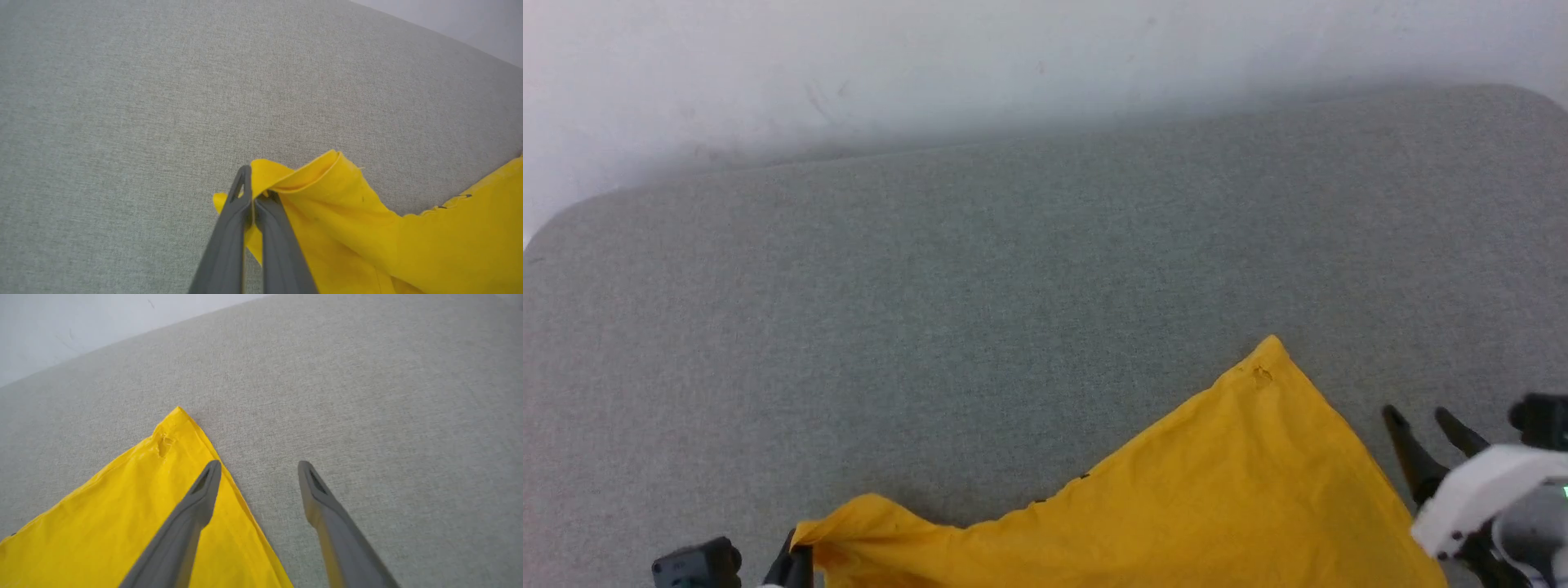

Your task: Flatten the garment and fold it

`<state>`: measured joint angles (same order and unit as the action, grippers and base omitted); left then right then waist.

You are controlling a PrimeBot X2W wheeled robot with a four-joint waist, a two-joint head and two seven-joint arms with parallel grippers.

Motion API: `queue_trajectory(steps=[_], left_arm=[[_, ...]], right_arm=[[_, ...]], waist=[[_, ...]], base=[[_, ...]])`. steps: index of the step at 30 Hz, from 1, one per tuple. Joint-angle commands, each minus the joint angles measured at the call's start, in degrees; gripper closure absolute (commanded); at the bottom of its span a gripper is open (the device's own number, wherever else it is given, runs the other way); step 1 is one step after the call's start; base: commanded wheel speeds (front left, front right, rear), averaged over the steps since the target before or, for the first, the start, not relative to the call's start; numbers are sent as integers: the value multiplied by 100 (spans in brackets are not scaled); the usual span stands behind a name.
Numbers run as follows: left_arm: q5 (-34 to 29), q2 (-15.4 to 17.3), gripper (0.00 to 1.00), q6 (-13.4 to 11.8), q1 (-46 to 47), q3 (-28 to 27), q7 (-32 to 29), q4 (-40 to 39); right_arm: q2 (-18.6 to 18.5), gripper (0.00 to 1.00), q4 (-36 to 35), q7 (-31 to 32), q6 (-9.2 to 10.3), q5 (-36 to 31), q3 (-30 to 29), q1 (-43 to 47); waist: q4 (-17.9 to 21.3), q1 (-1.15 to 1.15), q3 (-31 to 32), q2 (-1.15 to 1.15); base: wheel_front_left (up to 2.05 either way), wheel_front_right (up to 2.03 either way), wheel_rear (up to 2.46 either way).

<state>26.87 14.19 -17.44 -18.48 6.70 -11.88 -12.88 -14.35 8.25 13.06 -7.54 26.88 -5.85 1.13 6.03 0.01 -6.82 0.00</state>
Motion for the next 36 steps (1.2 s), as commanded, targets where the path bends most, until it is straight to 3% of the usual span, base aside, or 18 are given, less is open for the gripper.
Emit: queue_trajectory(steps=[1, 6, 12, 17, 22, 23, 24, 25, 30, 36], left_arm=[[-78, 32, 100, -22, 133, 20, -21, -32], [-140, 38, 100, 3, 320, 132, -51, -58], [-152, -6, 100, 36, 499, 230, -29, -31], [-136, -46, 100, 58, 562, 285, 10, 61], [-94, -79, 100, 76, 560, 317, 41, 157], [-86, -82, 100, 87, 565, 328, 42, 173], [-79, -83, 100, 95, 569, 337, 43, 187], [-75, -83, 100, 101, 573, 344, 44, 197], [-57, -60, 100, 138, 583, 378, 37, 259], [-88, 183, 100, 350, 1056, 290, 108, 248]], right_arm=[[-39, 0, 172, 128, 5, 42, 240, -334], [-242, 0, 857, 795, 5, 290, 1066, -1359], [-401, 0, 1671, 1494, 5, 519, 1628, -2172], [-402, 0, 2093, 2288, 5, 966, 2280, -2300], [-455, 0, 1892, 2751, 5, 1565, 3080, -2107], [-489, 18, 1868, 2770, 5, 1643, 3187, -2083], [-523, 74, 1863, 2777, 5, 1707, 3268, -2066], [-563, 100, 1875, 2781, 5, 1755, 3339, -2065], [-751, 100, 1904, 2667, 5, 1938, 3569, -2159], [-1108, 100, 1672, 2003, 5, 1783, 3606, -2491]], waist=[[-93, -1, -108, 0], [-277, -1, -275, 0], [-479, -1, -462, 0], [-568, -1, -486, 0], [-566, -1, -428, 0], [-562, -1, -411, 0], [-557, -1, -392, 0], [-549, -1, -373, 0], [-522, -1, -240, 0], [-503, -1, 151, 0]], base=[[0, 0, 0], [0, 0, 0], [0, 0, 0], [0, 0, 0], [0, 0, 0], [0, 0, 0], [0, 0, 0], [0, 0, 0], [0, 0, 0], [0, 0, 0]])
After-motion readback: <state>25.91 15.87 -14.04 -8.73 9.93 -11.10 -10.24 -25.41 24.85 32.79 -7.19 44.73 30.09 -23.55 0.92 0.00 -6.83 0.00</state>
